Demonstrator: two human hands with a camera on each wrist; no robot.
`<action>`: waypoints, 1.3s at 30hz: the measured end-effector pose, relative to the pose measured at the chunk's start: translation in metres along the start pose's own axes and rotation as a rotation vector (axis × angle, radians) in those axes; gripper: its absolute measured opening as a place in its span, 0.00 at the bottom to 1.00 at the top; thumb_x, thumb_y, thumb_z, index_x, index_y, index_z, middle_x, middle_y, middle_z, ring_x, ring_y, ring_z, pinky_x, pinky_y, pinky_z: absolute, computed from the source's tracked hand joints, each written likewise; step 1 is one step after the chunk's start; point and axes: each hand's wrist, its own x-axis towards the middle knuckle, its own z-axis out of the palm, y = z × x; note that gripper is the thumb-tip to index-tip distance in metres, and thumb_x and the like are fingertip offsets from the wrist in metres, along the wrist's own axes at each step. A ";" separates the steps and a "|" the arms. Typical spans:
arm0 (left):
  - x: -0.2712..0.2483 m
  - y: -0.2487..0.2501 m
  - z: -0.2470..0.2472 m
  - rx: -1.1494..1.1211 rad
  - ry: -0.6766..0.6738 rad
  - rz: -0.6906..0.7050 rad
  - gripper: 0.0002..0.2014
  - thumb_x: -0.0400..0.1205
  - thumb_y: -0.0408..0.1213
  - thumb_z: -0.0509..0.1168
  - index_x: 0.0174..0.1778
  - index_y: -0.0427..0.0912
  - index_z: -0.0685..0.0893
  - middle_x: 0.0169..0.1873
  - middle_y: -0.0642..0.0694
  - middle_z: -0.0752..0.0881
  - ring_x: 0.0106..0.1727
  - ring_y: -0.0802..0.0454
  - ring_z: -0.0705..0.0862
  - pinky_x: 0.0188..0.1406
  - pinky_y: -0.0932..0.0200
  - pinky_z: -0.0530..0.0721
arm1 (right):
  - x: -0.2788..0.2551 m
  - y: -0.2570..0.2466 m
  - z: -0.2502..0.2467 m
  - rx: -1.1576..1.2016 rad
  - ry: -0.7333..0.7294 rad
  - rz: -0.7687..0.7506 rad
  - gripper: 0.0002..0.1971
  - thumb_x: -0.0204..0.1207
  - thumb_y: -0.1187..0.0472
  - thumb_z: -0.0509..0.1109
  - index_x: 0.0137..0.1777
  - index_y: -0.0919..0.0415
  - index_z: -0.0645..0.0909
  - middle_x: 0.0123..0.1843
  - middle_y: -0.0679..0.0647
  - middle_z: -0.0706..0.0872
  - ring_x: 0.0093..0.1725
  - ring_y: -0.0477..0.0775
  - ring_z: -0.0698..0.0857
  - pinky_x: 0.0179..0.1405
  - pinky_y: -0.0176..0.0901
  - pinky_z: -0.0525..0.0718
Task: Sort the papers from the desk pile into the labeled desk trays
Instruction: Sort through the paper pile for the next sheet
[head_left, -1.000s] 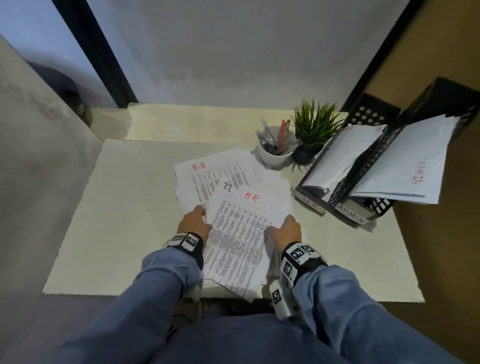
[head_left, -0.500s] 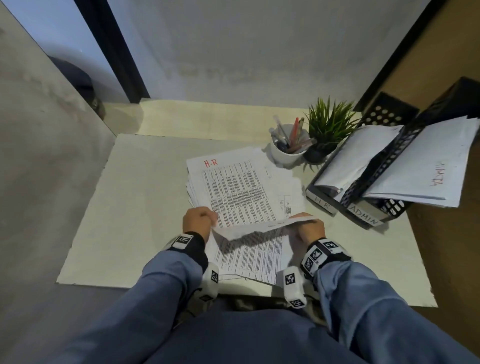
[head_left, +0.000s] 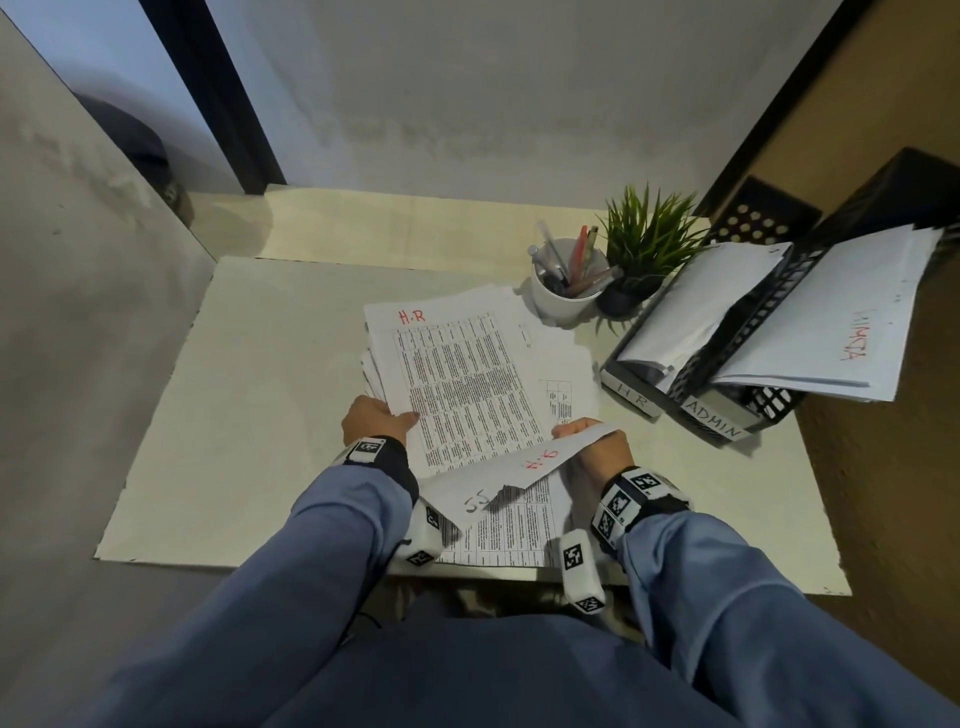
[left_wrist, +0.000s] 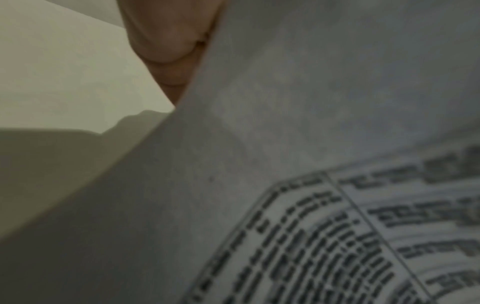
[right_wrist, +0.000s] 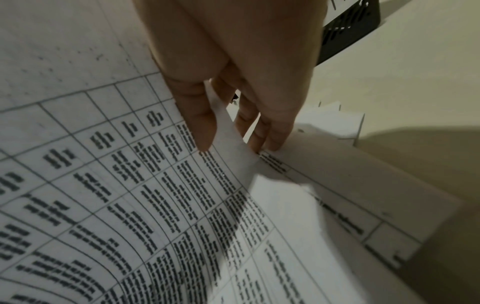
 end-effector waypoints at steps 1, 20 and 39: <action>0.000 0.000 -0.003 0.022 0.005 0.032 0.22 0.72 0.40 0.76 0.56 0.34 0.80 0.54 0.38 0.85 0.57 0.38 0.83 0.51 0.55 0.79 | 0.000 0.000 0.000 0.035 0.003 0.015 0.19 0.69 0.84 0.57 0.26 0.63 0.78 0.29 0.54 0.81 0.37 0.54 0.80 0.32 0.34 0.79; -0.037 -0.007 -0.010 -0.373 -0.481 0.110 0.21 0.69 0.09 0.49 0.19 0.33 0.78 0.27 0.46 0.89 0.39 0.56 0.86 0.29 0.78 0.79 | 0.007 -0.027 -0.004 0.096 0.155 -0.010 0.16 0.80 0.67 0.57 0.62 0.77 0.78 0.64 0.75 0.80 0.64 0.73 0.80 0.66 0.64 0.79; -0.068 0.061 -0.013 -0.625 -0.393 0.385 0.10 0.77 0.34 0.71 0.51 0.53 0.86 0.52 0.49 0.89 0.56 0.47 0.87 0.61 0.48 0.83 | -0.028 -0.085 -0.025 0.385 0.057 -0.211 0.17 0.75 0.72 0.67 0.63 0.66 0.80 0.59 0.64 0.87 0.58 0.64 0.86 0.63 0.58 0.83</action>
